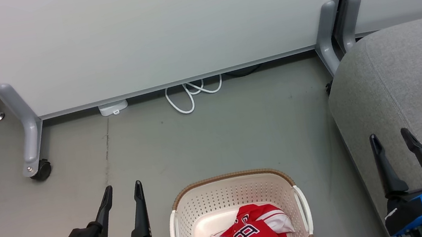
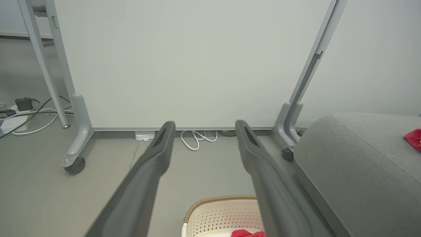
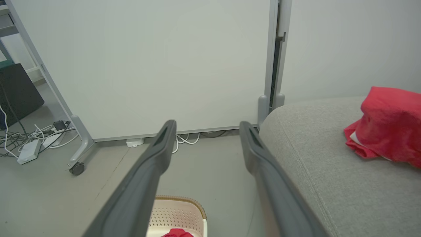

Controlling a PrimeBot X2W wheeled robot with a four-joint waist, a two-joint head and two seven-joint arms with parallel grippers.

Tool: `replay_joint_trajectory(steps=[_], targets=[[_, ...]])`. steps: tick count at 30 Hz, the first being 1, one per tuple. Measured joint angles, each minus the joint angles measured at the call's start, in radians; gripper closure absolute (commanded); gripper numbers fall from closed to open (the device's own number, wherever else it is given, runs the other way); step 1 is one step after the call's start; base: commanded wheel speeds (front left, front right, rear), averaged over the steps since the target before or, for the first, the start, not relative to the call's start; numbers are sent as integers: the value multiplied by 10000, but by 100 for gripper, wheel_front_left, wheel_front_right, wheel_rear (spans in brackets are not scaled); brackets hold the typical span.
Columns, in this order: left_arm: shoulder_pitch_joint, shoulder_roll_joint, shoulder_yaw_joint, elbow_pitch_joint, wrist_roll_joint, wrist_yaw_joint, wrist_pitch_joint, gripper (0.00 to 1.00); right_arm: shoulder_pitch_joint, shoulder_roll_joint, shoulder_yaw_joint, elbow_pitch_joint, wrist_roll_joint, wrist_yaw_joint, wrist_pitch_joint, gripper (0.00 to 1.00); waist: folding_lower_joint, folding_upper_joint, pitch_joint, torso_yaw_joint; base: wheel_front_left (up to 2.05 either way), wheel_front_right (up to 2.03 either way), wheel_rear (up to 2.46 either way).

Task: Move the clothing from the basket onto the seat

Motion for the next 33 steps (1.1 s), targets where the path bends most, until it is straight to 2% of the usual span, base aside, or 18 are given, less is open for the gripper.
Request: replay_joint_trajectory(steps=[8, 17, 33], targets=[[-244, -2, -186, 35, -19, 0, 0, 0, -330, 4, 96, -159, -4, 0, -42, 0, 0, 0, 618, -131, 0, 0, 0], [-1051, 132, -593, 127, -31, 0, -2, 0, -1213, 6, 445, -401, -46, 0, -138, 0, 1, 0, 1932, -497, 0, 0, 0], [-3405, 548, -2194, 1624, -174, 0, -12, 0, -3097, 2, 1319, -535, 29, 0, -671, 0, 2, 0, 4839, -1907, 0, 0, 0]])
